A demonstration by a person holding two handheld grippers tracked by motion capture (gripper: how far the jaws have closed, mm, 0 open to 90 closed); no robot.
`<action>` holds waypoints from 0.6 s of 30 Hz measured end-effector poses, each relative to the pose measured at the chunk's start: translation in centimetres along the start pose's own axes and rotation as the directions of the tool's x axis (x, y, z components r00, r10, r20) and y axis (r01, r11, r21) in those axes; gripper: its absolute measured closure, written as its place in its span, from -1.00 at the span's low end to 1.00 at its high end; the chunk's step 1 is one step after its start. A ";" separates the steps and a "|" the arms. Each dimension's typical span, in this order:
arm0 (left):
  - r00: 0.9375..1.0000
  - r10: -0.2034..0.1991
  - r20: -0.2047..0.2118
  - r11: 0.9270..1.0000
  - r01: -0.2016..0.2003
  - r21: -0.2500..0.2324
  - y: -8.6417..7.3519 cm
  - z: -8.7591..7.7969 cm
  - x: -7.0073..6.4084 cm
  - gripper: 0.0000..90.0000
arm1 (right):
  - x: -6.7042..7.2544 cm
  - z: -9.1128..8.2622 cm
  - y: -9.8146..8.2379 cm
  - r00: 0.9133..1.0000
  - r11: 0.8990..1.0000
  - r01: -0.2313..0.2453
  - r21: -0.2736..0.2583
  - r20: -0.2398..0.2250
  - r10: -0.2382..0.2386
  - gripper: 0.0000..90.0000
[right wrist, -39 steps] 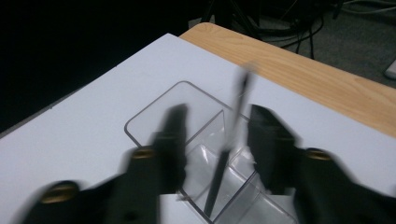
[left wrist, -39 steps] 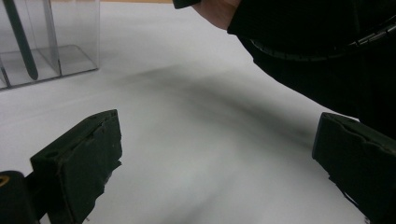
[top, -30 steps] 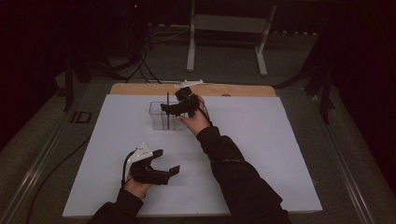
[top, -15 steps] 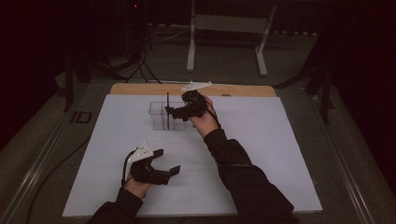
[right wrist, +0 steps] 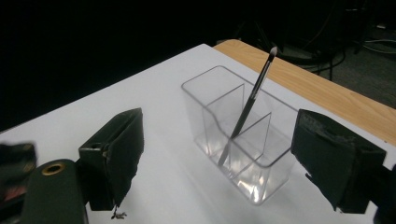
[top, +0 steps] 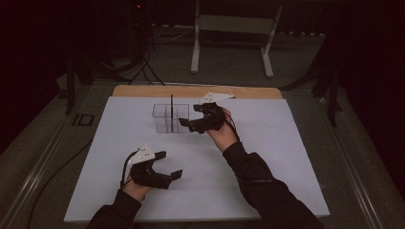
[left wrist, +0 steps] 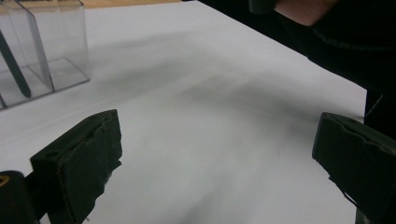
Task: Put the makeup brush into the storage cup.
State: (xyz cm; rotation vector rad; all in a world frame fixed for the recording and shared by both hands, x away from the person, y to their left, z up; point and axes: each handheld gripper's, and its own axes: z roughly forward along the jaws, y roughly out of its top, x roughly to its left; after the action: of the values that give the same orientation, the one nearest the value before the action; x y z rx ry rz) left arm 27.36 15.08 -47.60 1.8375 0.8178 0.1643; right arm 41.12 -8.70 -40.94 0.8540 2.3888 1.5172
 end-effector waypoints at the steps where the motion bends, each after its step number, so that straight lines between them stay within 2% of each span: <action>1: 1.000 0.000 0.000 1.000 0.000 0.000 0.0 0.0 0.0 -0.94 | 0.0 0.0 0.0 1.000 1.000 0.000 0.000 0.000 0.000 -0.61; 2: 1.000 0.001 0.015 1.000 -0.001 0.000 0.1 -0.1 0.1 -0.94 | 0.1 -0.5 -0.5 1.000 1.000 0.008 0.002 -0.024 -0.008 -0.61; 4: 0.999 0.012 0.044 1.000 -0.013 0.014 0.2 -0.4 0.1 -0.94 | 0.3 -1.0 -0.9 0.999 1.000 0.015 0.008 -0.031 -0.015 -0.62; 5: 0.999 0.012 0.044 1.000 -0.013 0.014 0.2 -0.4 0.1 -0.94 | 0.3 -1.0 -0.9 0.999 1.000 0.015 0.008 -0.031 -0.015 -0.62; 6: 0.998 0.022 0.051 0.999 -0.023 0.025 0.2 -0.5 0.2 -0.94 | 0.5 -1.6 -1.6 0.998 1.000 0.023 0.003 -0.054 -0.023 -0.62; 8: 0.998 0.029 0.058 0.999 -0.031 0.035 0.1 -0.6 0.1 -0.94 | 0.7 -2.2 -2.2 0.997 0.999 0.044 0.019 -0.057 -0.043 -0.62; 10: 0.996 0.051 0.071 0.998 -0.054 0.044 -0.1 -0.8 0.2 -0.94 | 0.9 -2.8 -2.8 0.996 0.999 0.048 0.012 -0.079 -0.046 -0.62; 15: 0.994 0.071 0.079 0.996 -0.075 0.045 -0.6 -1.1 0.3 -0.94 | 1.1 -4.3 -4.9 0.993 0.996 0.085 0.014 -0.089 -0.083 -0.62; 16: 0.992 0.078 0.096 0.995 -0.084 0.055 -0.8 -1.2 0.3 -0.94 | 1.1 -4.7 -5.5 0.992 0.995 0.098 0.015 -0.082 -0.097 -0.62; 17: 0.992 0.078 0.096 0.995 -0.084 0.055 -0.8 -1.2 0.3 -0.94 | 1.0 -4.9 -5.9 0.992 0.996 0.093 0.016 -0.087 -0.092 -0.63; 18: 0.990 0.086 0.115 0.993 -0.094 0.066 -1.1 -1.3 0.4 -0.94 | 0.9 -5.3 -6.5 0.992 0.996 0.086 0.014 -0.089 -0.085 -0.63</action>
State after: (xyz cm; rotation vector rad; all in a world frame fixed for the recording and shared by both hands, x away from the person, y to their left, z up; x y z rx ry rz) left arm 26.55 16.52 -48.09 1.9331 0.6708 0.0892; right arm 35.65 -14.35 -44.11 0.6919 2.4705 1.5334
